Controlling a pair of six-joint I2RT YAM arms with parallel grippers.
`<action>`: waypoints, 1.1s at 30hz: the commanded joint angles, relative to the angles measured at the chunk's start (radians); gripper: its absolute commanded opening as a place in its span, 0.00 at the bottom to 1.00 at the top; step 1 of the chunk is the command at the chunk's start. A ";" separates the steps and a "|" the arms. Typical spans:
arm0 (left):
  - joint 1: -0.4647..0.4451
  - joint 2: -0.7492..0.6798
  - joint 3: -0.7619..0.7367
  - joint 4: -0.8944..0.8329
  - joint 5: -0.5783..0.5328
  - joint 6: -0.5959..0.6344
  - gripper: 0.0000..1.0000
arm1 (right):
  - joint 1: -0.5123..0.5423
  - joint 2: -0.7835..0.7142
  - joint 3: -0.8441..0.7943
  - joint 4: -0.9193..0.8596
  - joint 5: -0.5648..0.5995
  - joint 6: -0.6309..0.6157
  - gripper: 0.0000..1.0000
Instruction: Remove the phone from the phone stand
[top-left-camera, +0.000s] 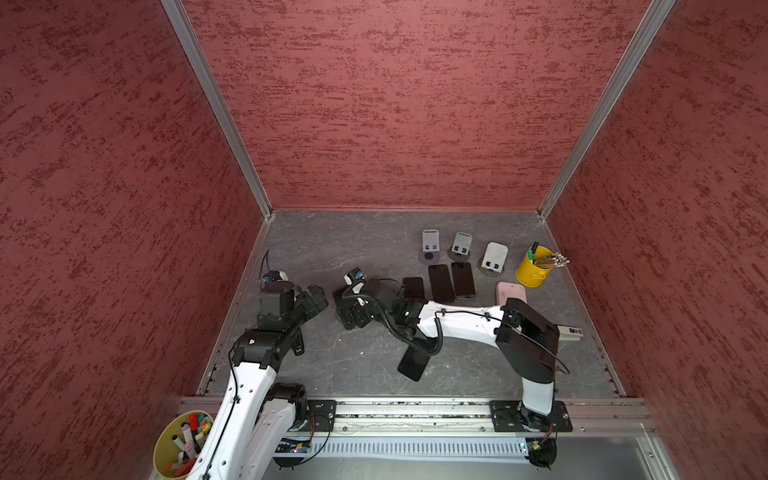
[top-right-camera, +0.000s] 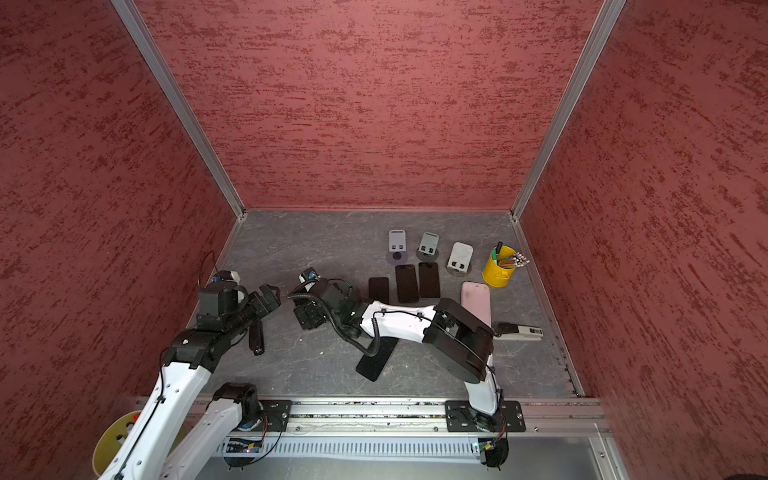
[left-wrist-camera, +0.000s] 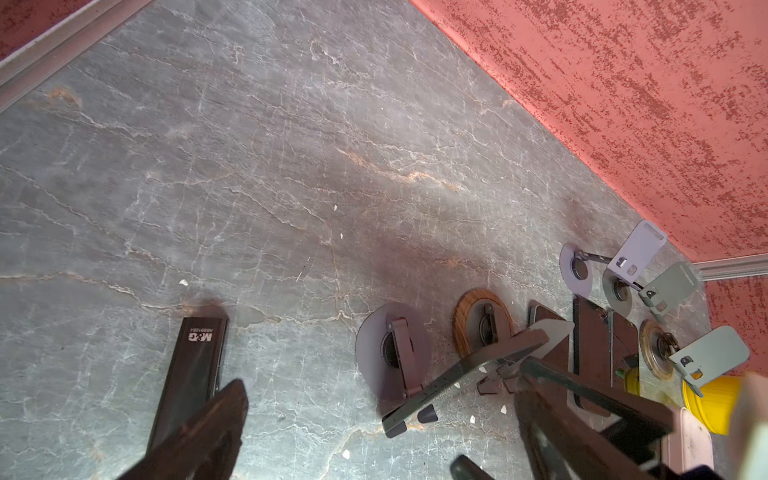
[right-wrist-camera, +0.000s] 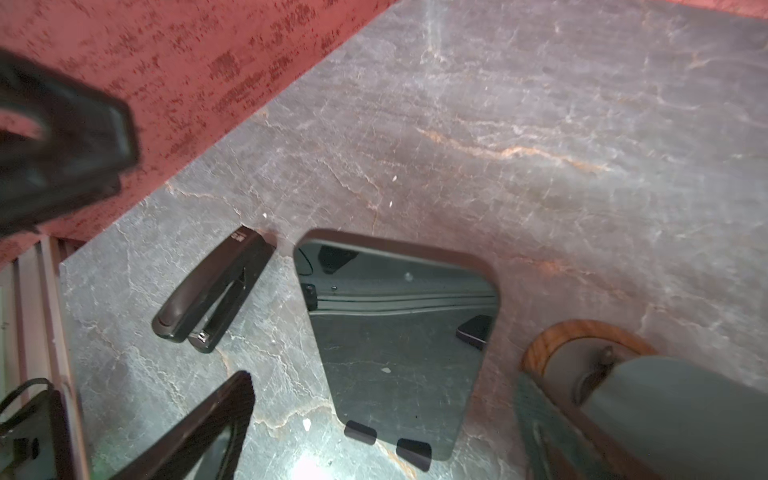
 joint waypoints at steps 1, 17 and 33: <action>0.011 -0.012 -0.001 0.025 0.013 0.004 1.00 | 0.008 0.018 0.032 0.046 0.040 0.028 0.99; 0.025 -0.039 -0.019 0.015 0.012 0.008 1.00 | 0.009 0.100 0.081 0.073 0.126 0.089 0.99; 0.026 -0.046 -0.032 0.024 0.013 0.009 1.00 | 0.012 0.130 0.087 0.079 0.135 0.106 0.79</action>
